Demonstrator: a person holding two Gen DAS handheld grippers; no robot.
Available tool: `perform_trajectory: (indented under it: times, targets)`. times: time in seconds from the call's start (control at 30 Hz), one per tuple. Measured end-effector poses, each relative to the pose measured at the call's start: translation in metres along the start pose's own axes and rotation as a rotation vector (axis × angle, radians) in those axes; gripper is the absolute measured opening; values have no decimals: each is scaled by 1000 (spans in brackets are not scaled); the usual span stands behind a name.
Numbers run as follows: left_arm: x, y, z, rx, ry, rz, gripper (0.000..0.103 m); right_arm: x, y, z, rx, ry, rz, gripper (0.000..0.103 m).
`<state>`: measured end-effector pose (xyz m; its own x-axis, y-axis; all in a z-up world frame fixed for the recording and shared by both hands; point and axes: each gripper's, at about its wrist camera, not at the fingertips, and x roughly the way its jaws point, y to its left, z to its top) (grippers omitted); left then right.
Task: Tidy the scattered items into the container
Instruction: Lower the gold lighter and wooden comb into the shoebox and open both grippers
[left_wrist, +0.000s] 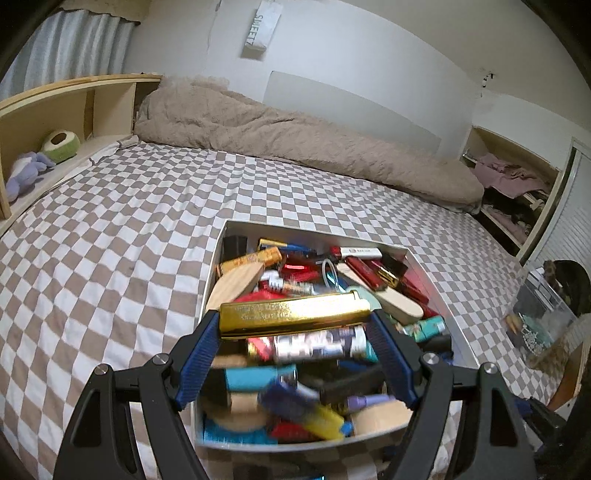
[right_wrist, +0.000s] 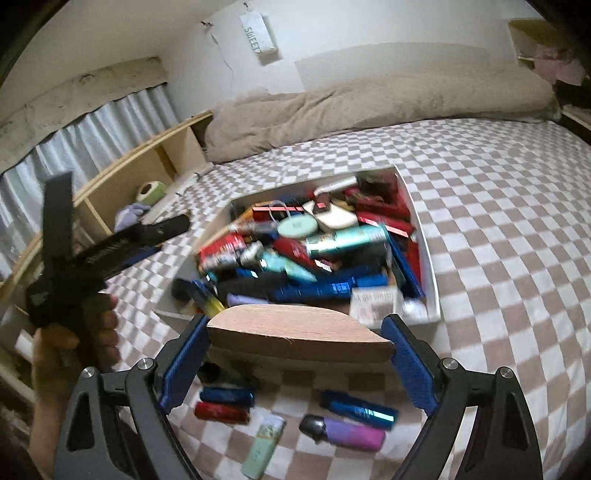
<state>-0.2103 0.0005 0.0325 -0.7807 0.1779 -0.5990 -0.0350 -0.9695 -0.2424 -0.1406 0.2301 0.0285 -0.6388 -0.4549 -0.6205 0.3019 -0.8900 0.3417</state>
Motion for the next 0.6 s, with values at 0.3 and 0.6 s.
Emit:
perform_trajectory:
  times: [0.3, 0.6]
  targets:
    - [38, -8, 42, 0, 62, 10, 80, 2, -8, 63, 18, 19, 53, 93]
    - [75, -8, 61, -12, 122, 50, 80, 41, -21, 111, 82, 79, 48, 93]
